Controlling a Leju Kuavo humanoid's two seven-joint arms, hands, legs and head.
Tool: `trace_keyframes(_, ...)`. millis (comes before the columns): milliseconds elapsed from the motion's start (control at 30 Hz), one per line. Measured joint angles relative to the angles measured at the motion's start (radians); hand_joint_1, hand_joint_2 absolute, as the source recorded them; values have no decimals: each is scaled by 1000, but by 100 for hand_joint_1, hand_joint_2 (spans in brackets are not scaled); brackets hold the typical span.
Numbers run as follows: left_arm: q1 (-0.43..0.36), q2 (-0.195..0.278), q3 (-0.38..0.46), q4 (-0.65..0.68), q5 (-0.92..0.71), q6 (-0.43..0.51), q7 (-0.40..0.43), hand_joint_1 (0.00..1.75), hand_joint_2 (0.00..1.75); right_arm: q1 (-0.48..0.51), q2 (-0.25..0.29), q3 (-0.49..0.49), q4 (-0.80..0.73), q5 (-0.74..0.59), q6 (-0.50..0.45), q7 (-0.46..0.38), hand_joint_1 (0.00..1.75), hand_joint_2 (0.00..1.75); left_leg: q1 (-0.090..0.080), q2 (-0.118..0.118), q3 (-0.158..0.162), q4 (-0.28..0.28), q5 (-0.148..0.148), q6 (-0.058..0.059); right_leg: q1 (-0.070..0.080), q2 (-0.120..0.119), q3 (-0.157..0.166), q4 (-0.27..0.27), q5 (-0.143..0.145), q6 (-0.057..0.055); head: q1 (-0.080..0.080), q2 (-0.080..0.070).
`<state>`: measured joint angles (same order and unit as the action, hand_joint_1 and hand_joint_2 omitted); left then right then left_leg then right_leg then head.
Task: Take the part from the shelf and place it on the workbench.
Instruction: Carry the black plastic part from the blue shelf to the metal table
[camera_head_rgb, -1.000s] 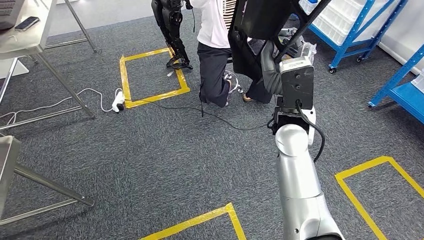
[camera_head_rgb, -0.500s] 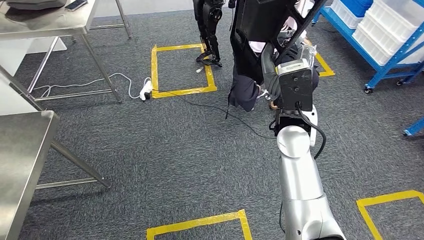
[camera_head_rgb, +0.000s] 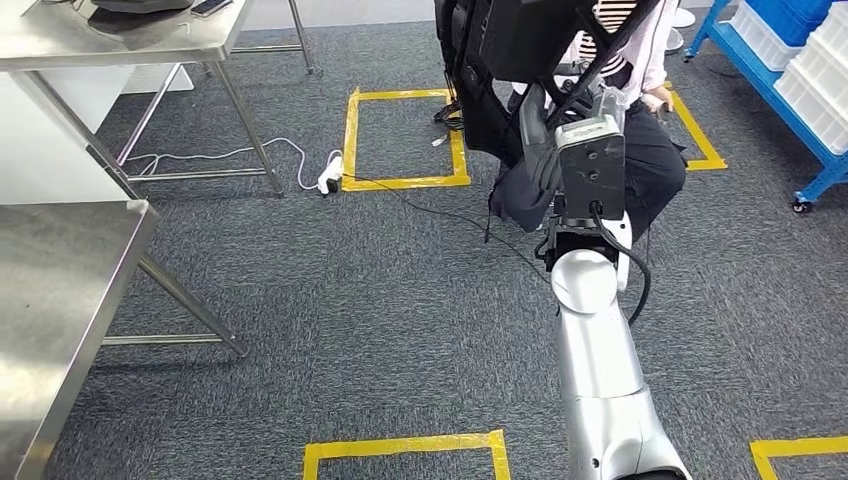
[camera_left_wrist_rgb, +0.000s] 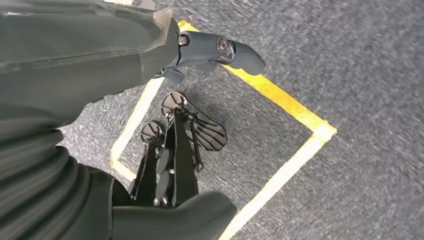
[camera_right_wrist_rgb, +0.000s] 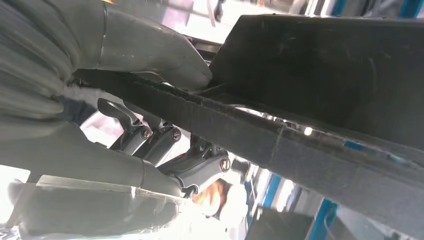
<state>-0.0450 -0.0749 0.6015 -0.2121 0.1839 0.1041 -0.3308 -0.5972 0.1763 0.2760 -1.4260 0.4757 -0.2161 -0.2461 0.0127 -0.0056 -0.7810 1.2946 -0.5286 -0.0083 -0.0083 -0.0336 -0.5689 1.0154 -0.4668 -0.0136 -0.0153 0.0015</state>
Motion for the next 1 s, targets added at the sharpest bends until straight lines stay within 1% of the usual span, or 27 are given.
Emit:
trace_keyframes(33, 0, -1, 2, 0, -2, 0, 0, 0, 175, 0, 0, 0, 1, 0, 0, 0, 175, 175, 0, 2, 2, -4, 12, 1, 2, -10, 1, 0, -1, -1, 0, 0)
trace_keyframes(67, 0, -1, 5, 0, -3, 1, 0, 0, 175, 0, 0, 0, 1, 0, 1, 0, 175, 175, 0, 7, 27, -53, 40, 4, 4, -19, 2, 0, -2, -2, 0, 0)
trace_keyframes(133, -1, -1, 9, 0, -6, 1, 0, 0, 175, -1, 2, 0, 2, 0, 1, 0, 175, 175, -6, 45, 105, -195, 96, 14, 10, -35, 5, 0, -6, -2, 0, 0)
trace_keyframes(167, -2, -1, 11, 0, -7, 1, 0, 0, 175, -2, 3, 0, 2, 0, 1, 0, 175, 175, -10, 61, 132, -245, 110, 19, 14, -42, 7, 0, -9, 0, 1, 0)
trace_keyframes(200, -3, -1, 13, 0, -8, 2, 0, 0, 175, -2, 4, 0, 2, 0, 1, 0, 175, 175, -15, 70, 145, -271, 114, 23, 17, -49, 8, 0, -11, 3, 2, 0)
trace_keyframes(267, -4, -1, 17, 0, -10, 3, -1, 0, 175, -4, 7, 0, 2, 0, 1, 0, 175, 175, -20, 53, 145, -278, 114, 31, 19, -66, 11, -2, -15, 10, 4, 0)
trace_keyframes(300, -4, -2, 20, 0, -10, 3, -1, 0, 175, -4, 8, 0, 2, -1, 1, 0, 175, 175, -18, 43, 149, -284, 117, 37, 18, -65, 10, 2, -19, 15, 4, 0)
trace_keyframes(333, -5, -2, 22, 0, -12, 4, -2, 0, 175, -5, 10, 0, 2, -1, 1, 0, 175, 175, -16, 33, 153, -290, 122, 44, 17, -53, 4, 19, -31, 17, 4, 0)
trace_keyframes(367, -5, -2, 24, 0, -13, 5, -2, 0, 175, -6, 10, 0, 2, -1, 1, 0, 175, 175, -12, 23, 157, -296, 126, 50, 16, -31, -12, 56, -50, 17, 5, 0)
trace_keyframes(433, -8, -3, 28, -1, -16, 8, -3, 0, 175, -5, 7, 0, 4, -1, 1, 0, 175, 175, -9, 1, 160, -299, 130, 57, 10, 15, -73, 184, -103, 13, 9, 0)
trace_keyframes(467, -8, -2, 31, -1, -17, 10, -3, 0, 175, -3, 6, 0, 5, -1, 1, 0, 175, 175, -9, -12, 159, -299, 130, 57, 8, 25, -107, 249, -124, 13, 12, 0)
trace_keyframes(500, -8, -3, 33, -1, -18, 11, -3, 0, 175, -1, 4, 0, 6, -1, 1, 0, 175, 175, -8, -25, 159, -299, 130, 57, 5, 28, -130, 288, -133, 18, 13, 0)
trace_keyframes(533, -7, -3, 36, 0, -20, 12, -2, 0, 175, 1, 4, 0, 6, -1, 1, 0, 175, 175, -8, -38, 159, -298, 130, 56, 3, 30, -134, 289, -125, 26, 13, 0)
trace_keyframes(567, -7, -4, 38, 0, -22, 13, -2, 0, 175, 2, 4, 0, 7, 0, 1, 0, 175, 175, -7, -52, 159, -296, 129, 55, -1, 32, -118, 247, -101, 36, 13, 0)
trace_keyframes(600, -6, -5, 40, 0, -25, 14, -2, 0, 175, 2, 4, 0, 7, -1, 2, 0, 175, 175, -5, -64, 159, -294, 128, 53, -7, 40, -86, 175, -68, 47, 14, 0)
trace_keyframes(633, -6, -5, 41, 0, -28, 14, -2, 0, 175, 2, 4, 0, 7, -1, 2, 0, 175, 175, -5, -76, 158, -289, 127, 48, -11, 54, -54, 104, -39, 55, 14, 0)
trace_keyframes(667, -6, -4, 42, -1, -31, 15, -2, 0, 175, 3, 4, 0, 7, 0, 2, 0, 175, 175, -5, -87, 155, -285, 125, 42, -14, 64, -29, 50, -18, 56, 15, 0)
trace_keyframes(700, -6, -4, 43, -1, -34, 14, -2, 0, 175, 3, 5, 0, 7, 0, 2, 0, 175, 175, -5, -95, 151, -283, 124, 35, -15, 71, -15, 20, -7, 54, 15, 0)
trace_keyframes(733, -4, -3, 43, -1, -36, 14, -2, 0, 175, 4, 5, 0, 7, 0, 3, 0, 175, 175, -5, -101, 148, -283, 126, 29, -12, 72, -12, 14, -4, 47, 16, 0)
trace_keyframes(767, -2, -3, 44, 0, -37, 13, -2, 0, 175, 4, 6, 0, 6, 0, 3, 0, 175, 175, -4, -107, 146, -285, 128, 22, -10, 64, -10, 11, -1, 40, 15, 0)
trace_keyframes(800, 1, -3, 44, 0, -39, 12, -2, 0, 175, 5, 8, 0, 6, 0, 3, 0, 175, 175, -3, -101, 143, -284, 127, 17, -11, 57, -10, 10, 2, 35, 14, 0)
trace_keyframes(833, 3, -4, 44, 0, -39, 11, -2, 0, 175, 4, 10, -1, 6, 0, 3, 0, 175, 175, -3, -83, 138, -273, 119, 13, -12, 50, -9, 8, 5, 27, 12, 0)
trace_keyframes(867, 4, -4, 44, 0, -40, 10, -2, 0, 175, 4, 12, -1, 6, -1, 3, 0, 175, 175, -3, -59, 125, -245, 101, 8, -13, 42, -7, 6, 6, 19, 8, 0)
trace_keyframes(900, 3, -4, 44, 0, -40, 10, -2, 0, 175, 4, 13, -1, 6, -1, 3, 0, 175, 175, -3, -31, 103, -195, 71, 5, -12, 34, -7, 5, 6, 13, 5, 0)
trace_keyframes(933, 1, -3, 44, 0, -41, 10, -2, 0, 175, 5, 13, -2, 6, -1, 3, 0, 175, 175, -3, -13, 71, -127, 37, 2, -9, 25, -7, 5, 4, 8, 2, 0)
trace_keyframes(967, 0, -3, 44, 0, -43, 9, -2, 0, 175, 6, 13, -3, 6, -1, 3, 0, 175, 175, -2, -5, 37, -56, 6, 0, -6, 16, -7, 5, 3, 5, 1, 0)
trace_keyframes(1000, 0, -4, 44, 0, -45, 8, -1, 0, 175, 9, 13, -4, 6, -1, 3, 0, 175, 175, -1, -2, 12, -4, -11, -2, -3, 5, -7, 5, 3, 4, 1, 0)
